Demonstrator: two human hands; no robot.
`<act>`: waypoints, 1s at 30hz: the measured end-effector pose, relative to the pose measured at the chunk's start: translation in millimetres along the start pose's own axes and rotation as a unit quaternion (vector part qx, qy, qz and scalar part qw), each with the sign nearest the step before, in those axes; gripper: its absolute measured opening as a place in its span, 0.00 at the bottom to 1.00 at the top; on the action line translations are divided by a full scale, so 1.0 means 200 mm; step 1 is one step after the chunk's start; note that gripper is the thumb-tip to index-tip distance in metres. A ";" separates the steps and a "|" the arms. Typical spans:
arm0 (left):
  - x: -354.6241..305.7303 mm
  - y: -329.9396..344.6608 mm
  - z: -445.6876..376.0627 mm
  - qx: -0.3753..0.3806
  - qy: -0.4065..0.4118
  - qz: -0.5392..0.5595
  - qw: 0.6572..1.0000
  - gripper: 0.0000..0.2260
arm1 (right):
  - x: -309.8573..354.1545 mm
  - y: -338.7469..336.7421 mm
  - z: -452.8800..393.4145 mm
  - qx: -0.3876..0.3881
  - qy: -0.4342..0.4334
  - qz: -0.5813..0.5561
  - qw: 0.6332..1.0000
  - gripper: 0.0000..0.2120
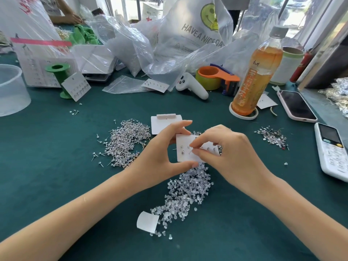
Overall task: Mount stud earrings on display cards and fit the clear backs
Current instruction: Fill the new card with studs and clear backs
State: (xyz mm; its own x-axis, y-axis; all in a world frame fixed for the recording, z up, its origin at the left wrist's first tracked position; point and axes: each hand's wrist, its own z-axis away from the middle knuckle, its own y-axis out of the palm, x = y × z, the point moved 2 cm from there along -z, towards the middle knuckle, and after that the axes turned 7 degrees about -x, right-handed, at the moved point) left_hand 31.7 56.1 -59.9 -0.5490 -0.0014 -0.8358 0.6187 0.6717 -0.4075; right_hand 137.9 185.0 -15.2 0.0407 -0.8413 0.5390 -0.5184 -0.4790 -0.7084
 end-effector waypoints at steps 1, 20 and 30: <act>0.00 0.00 0.00 -0.001 -0.001 0.001 1.000 0.34 | 0.00 0.01 0.00 -0.002 -0.009 0.007 1.000 0.07; -0.01 0.00 -0.01 -0.035 -0.009 0.006 0.999 0.35 | 0.00 -0.05 0.09 -0.118 0.058 -0.100 0.986 0.05; -0.08 0.03 -0.01 -0.089 -0.018 0.011 0.996 0.34 | 0.05 0.09 0.23 -0.010 0.408 -0.506 0.760 0.26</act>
State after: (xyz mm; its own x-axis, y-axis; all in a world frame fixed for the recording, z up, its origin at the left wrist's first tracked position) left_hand 42.0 61.9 -48.5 -0.5130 -0.0095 -0.8583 0.5190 0.7930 -0.3189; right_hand 167.5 156.5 -43.8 -0.1129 0.3946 0.9119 -0.5876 -0.7666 0.2589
